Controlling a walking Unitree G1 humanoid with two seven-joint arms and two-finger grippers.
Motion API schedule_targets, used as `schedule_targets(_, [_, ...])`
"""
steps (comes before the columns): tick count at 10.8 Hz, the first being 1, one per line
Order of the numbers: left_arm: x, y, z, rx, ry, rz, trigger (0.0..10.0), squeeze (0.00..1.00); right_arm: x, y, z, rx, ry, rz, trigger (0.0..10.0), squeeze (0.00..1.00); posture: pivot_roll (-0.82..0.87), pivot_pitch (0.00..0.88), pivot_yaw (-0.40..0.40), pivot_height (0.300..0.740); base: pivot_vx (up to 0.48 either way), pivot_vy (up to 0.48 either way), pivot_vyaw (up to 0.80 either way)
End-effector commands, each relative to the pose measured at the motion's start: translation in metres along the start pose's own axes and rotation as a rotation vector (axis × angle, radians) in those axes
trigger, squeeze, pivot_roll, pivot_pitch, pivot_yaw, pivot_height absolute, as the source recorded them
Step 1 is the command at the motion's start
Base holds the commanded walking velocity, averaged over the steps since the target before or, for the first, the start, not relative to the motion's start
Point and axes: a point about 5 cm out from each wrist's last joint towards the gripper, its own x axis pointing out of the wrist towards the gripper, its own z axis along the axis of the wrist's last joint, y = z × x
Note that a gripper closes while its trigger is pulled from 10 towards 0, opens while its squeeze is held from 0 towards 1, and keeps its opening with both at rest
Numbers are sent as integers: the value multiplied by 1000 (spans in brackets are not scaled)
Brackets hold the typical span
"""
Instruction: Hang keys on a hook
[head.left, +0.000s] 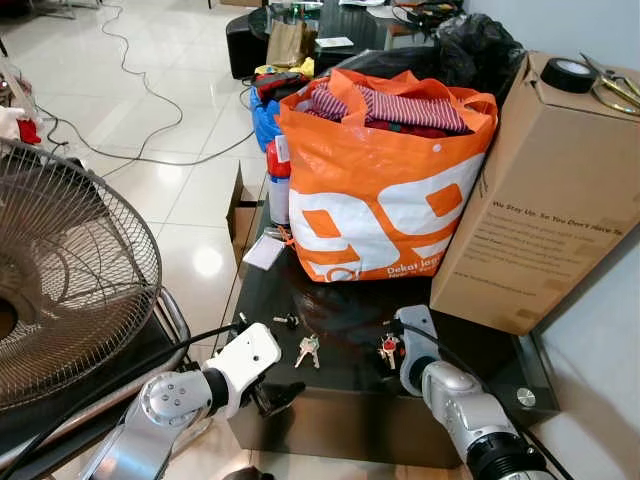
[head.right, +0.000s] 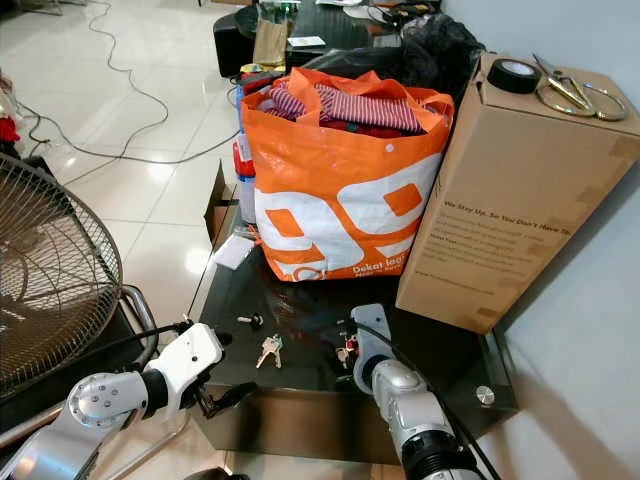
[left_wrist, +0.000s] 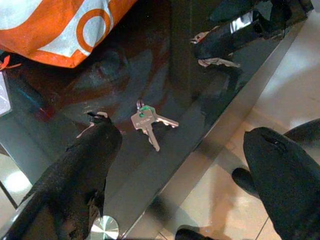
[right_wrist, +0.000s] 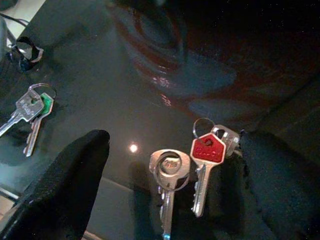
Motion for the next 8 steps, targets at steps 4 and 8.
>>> schedule_targets(4, [0, -2, 3, -21, -10, 9, 10000, 67, 3, 9, -5, -14, 4, 1, 1333, 0, -120, 0, -43, 740, 0, 0, 0])
schedule_targets(8, [-2, -3, 4, -32, -8, -12, 10000, 75, 6, 14, -15, 9, 35, -86, 8549, 0, -114, 7, -38, 740, 0, 0, 0])
